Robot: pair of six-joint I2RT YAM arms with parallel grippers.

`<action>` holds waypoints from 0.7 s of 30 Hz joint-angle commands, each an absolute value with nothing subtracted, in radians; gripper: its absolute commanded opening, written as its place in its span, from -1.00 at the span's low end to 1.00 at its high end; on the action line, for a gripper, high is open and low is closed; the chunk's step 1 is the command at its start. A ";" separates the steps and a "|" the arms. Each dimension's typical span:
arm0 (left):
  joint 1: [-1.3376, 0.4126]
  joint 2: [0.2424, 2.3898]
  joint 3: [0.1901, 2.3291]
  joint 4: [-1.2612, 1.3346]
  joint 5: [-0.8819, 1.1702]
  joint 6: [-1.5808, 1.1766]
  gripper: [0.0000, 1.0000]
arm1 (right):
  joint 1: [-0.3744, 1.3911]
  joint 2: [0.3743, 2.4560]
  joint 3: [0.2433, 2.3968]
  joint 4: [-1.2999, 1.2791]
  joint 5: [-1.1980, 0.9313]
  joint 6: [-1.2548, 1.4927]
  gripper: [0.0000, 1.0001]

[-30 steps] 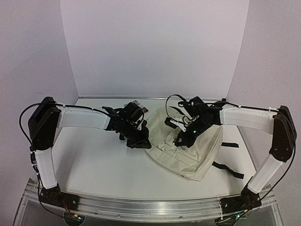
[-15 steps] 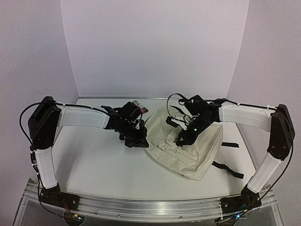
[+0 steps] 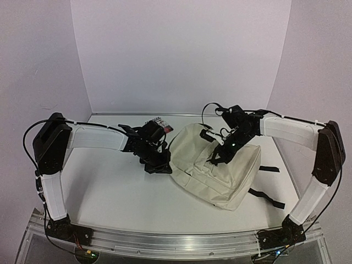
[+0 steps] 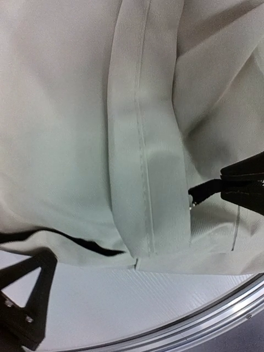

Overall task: Pack the student bag
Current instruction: Unzip the student bag at the center of the board.

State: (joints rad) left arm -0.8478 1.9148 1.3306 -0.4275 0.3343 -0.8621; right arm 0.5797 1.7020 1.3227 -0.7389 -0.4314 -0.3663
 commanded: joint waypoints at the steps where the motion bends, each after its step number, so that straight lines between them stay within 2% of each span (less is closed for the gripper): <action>1: -0.837 1.898 1.313 -0.462 0.280 -0.839 -0.99 | 0.504 1.730 1.404 -0.806 -0.439 -0.376 -0.92; 4: -0.833 1.887 1.309 -0.458 0.269 -0.829 -1.00 | 0.500 1.749 1.414 -0.836 -0.481 -0.389 -1.00; 10: -0.837 1.824 1.315 -0.429 0.285 -0.760 -0.98 | 0.495 1.767 1.429 -0.834 -0.451 -0.391 -1.00; 11: -0.843 1.806 1.328 -0.416 0.302 -0.728 -0.88 | 0.493 1.772 1.437 -0.835 -0.457 -0.387 -1.00; 13: -0.876 1.782 1.371 -0.412 0.301 -0.662 -0.40 | 0.494 1.777 1.446 -0.835 -0.483 -0.378 -1.00; 15: -0.906 1.770 1.410 -0.410 0.283 -0.613 -0.08 | 0.495 1.785 1.453 -0.835 -0.517 -0.359 -1.00; 18: -0.921 1.781 1.443 -0.388 0.300 -0.591 0.12 | 0.494 1.794 1.453 -0.834 -0.560 -0.328 -1.00; 21: -0.925 1.820 1.467 -0.345 0.332 -0.593 0.23 | 0.502 1.796 1.445 -0.832 -0.577 -0.315 -1.00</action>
